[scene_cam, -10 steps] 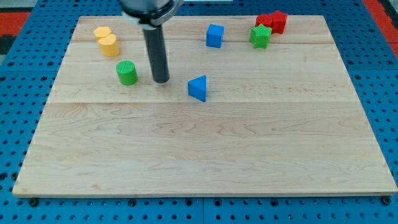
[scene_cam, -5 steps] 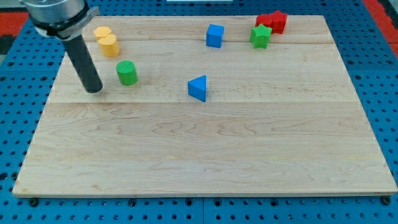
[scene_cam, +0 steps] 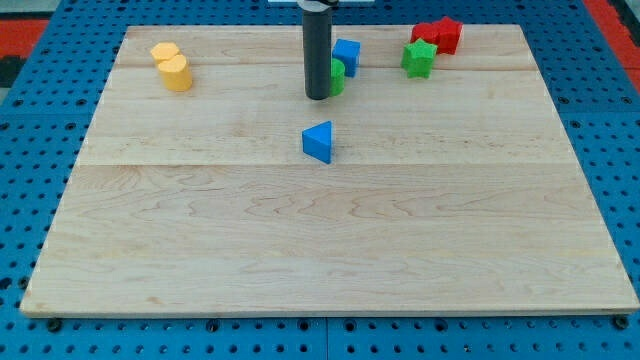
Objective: Move the green circle into the green star
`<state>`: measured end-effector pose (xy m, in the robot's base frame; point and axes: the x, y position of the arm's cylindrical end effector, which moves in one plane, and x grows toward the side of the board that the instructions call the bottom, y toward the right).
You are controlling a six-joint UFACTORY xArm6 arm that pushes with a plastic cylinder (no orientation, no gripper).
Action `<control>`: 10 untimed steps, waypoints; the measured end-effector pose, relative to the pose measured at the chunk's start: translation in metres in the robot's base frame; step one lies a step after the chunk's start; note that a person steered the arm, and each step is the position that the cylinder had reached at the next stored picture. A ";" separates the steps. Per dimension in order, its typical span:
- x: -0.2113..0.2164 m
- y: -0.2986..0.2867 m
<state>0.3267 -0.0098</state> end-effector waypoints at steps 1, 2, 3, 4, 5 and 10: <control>-0.003 -0.010; -0.015 0.023; -0.042 0.085; -0.043 0.103; -0.034 0.061; -0.074 0.060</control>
<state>0.2526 0.0506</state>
